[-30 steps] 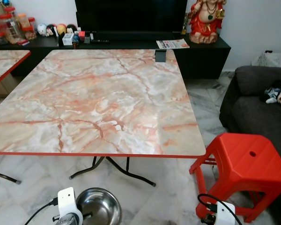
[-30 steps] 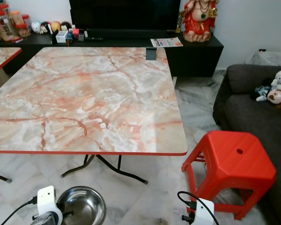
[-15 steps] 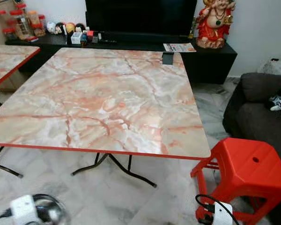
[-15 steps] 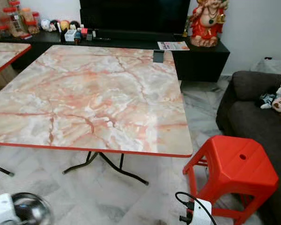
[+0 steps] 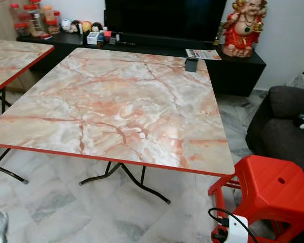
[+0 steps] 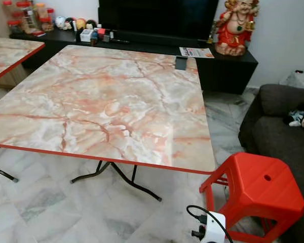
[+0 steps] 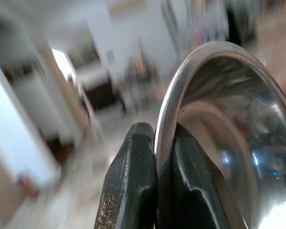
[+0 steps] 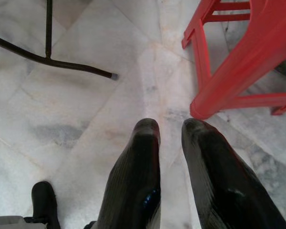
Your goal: Setting the table
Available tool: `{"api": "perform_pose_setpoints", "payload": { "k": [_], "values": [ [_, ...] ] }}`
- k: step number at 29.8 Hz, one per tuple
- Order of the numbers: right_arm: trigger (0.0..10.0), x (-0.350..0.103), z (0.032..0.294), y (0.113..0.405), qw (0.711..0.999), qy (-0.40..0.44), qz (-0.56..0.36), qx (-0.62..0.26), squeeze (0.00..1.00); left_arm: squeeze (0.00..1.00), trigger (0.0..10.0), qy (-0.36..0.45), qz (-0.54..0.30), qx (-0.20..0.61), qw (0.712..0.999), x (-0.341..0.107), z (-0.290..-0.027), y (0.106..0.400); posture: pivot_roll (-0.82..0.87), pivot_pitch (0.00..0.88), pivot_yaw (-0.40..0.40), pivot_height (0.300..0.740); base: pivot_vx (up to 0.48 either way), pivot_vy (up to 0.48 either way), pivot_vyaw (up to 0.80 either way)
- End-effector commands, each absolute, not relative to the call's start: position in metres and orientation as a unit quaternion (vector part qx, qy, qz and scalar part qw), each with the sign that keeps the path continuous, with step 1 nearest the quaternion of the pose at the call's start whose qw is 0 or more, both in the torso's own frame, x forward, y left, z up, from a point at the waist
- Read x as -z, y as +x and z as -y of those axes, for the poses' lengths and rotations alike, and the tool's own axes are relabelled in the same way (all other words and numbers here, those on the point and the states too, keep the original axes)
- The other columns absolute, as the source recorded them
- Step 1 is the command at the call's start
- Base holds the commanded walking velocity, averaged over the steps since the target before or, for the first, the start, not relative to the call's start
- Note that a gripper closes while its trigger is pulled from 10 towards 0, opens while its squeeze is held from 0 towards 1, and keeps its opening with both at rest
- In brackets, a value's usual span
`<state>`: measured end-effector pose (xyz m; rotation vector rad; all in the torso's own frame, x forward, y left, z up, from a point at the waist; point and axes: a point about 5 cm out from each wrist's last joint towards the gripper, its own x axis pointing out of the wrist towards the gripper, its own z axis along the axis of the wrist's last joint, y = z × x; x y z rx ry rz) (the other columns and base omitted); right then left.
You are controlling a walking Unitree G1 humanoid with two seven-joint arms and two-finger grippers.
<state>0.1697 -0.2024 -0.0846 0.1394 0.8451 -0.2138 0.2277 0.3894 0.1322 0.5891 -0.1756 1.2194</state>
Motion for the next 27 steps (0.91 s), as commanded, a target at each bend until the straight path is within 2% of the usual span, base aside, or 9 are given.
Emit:
{"api": "perform_pose_setpoints", "payload": {
  "k": [1, 5, 6, 7, 11, 14, 15, 21, 27],
  "values": [
    [10.0, 0.084, 0.204, 0.170, 0.904, 0.066, -0.410, 0.104, 0.00, 0.00, 10.0, 0.292, 0.135, -0.555, 0.767, -0.156, -0.382, 0.240, 0.04, 0.000, -0.059, 0.740, 0.000, 0.000, 0.00],
    [10.0, 0.084, 0.204, 0.170, 0.904, 0.067, -0.410, 0.105, 0.00, 0.00, 10.0, 0.286, 0.194, -0.530, 0.774, -0.188, -0.372, 0.259, 0.03, 0.000, -0.057, 0.740, 0.000, 0.000, 0.00],
    [10.0, 0.084, 0.203, 0.170, 0.904, 0.068, -0.410, 0.106, 0.00, 0.00, 10.0, 0.225, 0.228, -0.485, 0.813, -0.205, -0.361, 0.278, 0.03, 0.000, -0.053, 0.740, 0.000, 0.000, 0.00],
    [10.0, 0.085, 0.203, 0.170, 0.903, 0.068, -0.410, 0.107, 0.00, 0.00, 10.0, 0.195, 0.232, -0.460, 0.834, -0.210, -0.355, 0.288, 0.03, 0.000, -0.052, 0.740, 0.000, 0.000, 0.00],
    [10.0, 0.085, 0.204, 0.168, 0.902, 0.070, -0.411, 0.111, 0.00, 0.00, 10.0, 0.094, 0.209, -0.359, 0.905, -0.217, -0.326, 0.326, 0.02, 0.000, -0.049, 0.740, 0.000, 0.000, 0.00],
    [10.0, 0.085, 0.204, 0.168, 0.902, 0.069, -0.411, 0.112, 0.00, 0.00, 10.0, 0.019, 0.171, -0.254, 0.952, -0.214, -0.298, 0.353, 0.01, 0.000, -0.042, 0.740, 0.000, 0.000, 0.00],
    [10.0, 0.085, 0.205, 0.168, 0.902, 0.070, -0.410, 0.115, 0.00, 0.00, 10.0, -0.040, 0.138, -0.183, 0.973, -0.207, -0.278, 0.367, 0.01, 0.000, -0.042, 0.740, 0.000, 0.000, 0.00],
    [10.0, 0.085, 0.210, 0.166, 0.901, 0.077, -0.405, 0.133, 0.00, 0.00, 10.0, -0.190, 0.064, -0.095, 0.975, -0.193, -0.243, 0.389, -0.03, 0.000, -0.018, 0.740, 0.000, 0.000, 0.00],
    [10.0, 0.086, 0.212, 0.162, 0.899, 0.077, -0.408, 0.139, 0.00, 0.00, 10.0, -0.277, -0.019, -0.003, 0.961, -0.175, -0.214, 0.398, -0.04, 0.000, -0.013, 0.740, 0.000, 0.000, 0.00]
  ]
}}
